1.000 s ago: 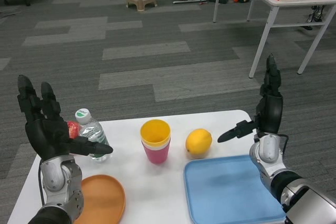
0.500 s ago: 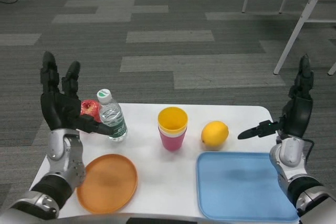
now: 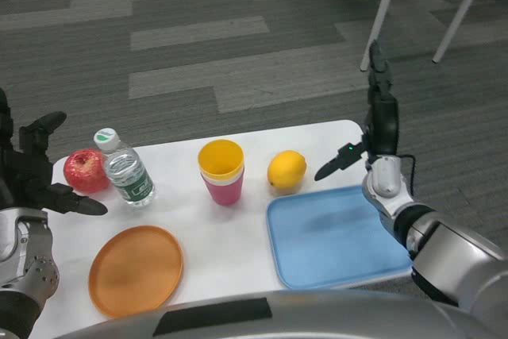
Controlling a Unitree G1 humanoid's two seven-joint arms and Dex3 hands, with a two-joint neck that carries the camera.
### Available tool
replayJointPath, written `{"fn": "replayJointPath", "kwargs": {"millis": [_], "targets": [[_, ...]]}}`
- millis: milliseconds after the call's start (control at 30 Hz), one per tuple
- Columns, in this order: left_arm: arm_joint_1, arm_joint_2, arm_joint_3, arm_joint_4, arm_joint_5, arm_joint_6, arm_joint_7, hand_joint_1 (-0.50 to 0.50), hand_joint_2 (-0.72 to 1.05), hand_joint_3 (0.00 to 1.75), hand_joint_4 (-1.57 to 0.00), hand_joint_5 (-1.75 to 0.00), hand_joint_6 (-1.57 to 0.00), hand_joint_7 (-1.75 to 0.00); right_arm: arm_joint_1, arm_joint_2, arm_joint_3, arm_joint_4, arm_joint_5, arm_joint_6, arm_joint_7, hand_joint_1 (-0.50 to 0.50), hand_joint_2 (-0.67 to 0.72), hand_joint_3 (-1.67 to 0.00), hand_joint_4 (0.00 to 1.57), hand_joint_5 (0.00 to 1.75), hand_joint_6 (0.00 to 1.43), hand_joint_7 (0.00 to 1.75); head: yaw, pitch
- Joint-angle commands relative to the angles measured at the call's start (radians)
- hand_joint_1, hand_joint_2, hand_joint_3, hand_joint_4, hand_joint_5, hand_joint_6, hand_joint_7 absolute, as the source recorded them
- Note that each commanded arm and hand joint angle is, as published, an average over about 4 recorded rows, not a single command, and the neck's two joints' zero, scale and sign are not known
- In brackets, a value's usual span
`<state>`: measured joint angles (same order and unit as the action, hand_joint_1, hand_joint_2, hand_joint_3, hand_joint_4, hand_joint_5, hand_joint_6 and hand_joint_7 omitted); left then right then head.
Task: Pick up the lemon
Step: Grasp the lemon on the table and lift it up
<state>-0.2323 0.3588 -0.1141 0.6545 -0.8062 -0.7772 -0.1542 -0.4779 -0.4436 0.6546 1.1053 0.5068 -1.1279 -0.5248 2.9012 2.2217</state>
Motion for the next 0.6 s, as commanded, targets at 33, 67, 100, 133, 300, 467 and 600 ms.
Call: {"fn": "replayJointPath", "kwargs": {"millis": [33, 67, 100, 133, 300, 467, 600], "targets": [[0.004, -0.012, -0.004, -0.003, 0.001, 0.013, -0.007, -0.5, -0.72, 0.09, 0.0, -1.54, 0.0, 0.0, -0.027, -0.003, 0.055, 0.004, 0.001, 0.042, 0.018, -0.46, 0.63, 0.0, 0.2, 0.0, 0.0, 0.0, -0.023, 0.01], [0.004, -0.017, -0.006, -0.001, 0.0, 0.013, -0.008, -0.5, -0.72, 0.09, 0.0, -1.54, 0.0, 0.0, -0.027, -0.003, 0.07, 0.005, 0.002, 0.053, 0.022, -0.46, 0.61, 0.0, 0.2, 0.0, 0.0, 0.0, -0.029, 0.01], [0.004, -0.021, -0.007, 0.0, 0.0, 0.013, -0.01, -0.5, -0.72, 0.09, 0.0, -1.54, 0.0, 0.0, -0.029, -0.003, 0.09, 0.009, 0.002, 0.063, 0.026, -0.46, 0.6, 0.0, 0.2, 0.0, 0.0, 0.0, -0.033, 0.007], [0.004, -0.024, -0.009, 0.002, -0.001, 0.013, -0.011, -0.5, -0.72, 0.09, 0.0, -1.54, 0.0, 0.0, -0.031, -0.003, 0.109, 0.013, 0.002, 0.073, 0.03, -0.46, 0.6, 0.0, 0.2, 0.0, 0.0, 0.0, -0.038, 0.007], [0.003, -0.039, -0.011, 0.013, -0.002, 0.013, -0.013, -0.5, -0.72, 0.09, 0.0, -1.54, 0.0, 0.0, -0.054, 0.002, 0.193, 0.046, 0.002, 0.122, 0.06, -0.46, 0.6, 0.0, 0.22, 0.0, 0.0, 0.0, -0.061, 0.009], [-0.004, -0.053, -0.012, 0.026, -0.002, 0.009, -0.013, -0.5, -0.72, 0.09, 0.0, -1.54, 0.0, 0.0, -0.091, 0.006, 0.26, 0.087, 0.002, 0.162, 0.1, -0.46, 0.6, 0.0, 0.26, 0.0, 0.0, 0.0, -0.059, 0.004], [-0.012, -0.064, -0.01, 0.037, -0.002, 0.002, -0.013, -0.5, -0.72, 0.09, 0.0, -1.44, 0.0, 0.0, -0.119, 0.007, 0.31, 0.112, 0.002, 0.188, 0.116, -0.46, 0.6, 0.0, 0.3, 0.0, 0.0, 0.0, -0.06, -0.001]]}}
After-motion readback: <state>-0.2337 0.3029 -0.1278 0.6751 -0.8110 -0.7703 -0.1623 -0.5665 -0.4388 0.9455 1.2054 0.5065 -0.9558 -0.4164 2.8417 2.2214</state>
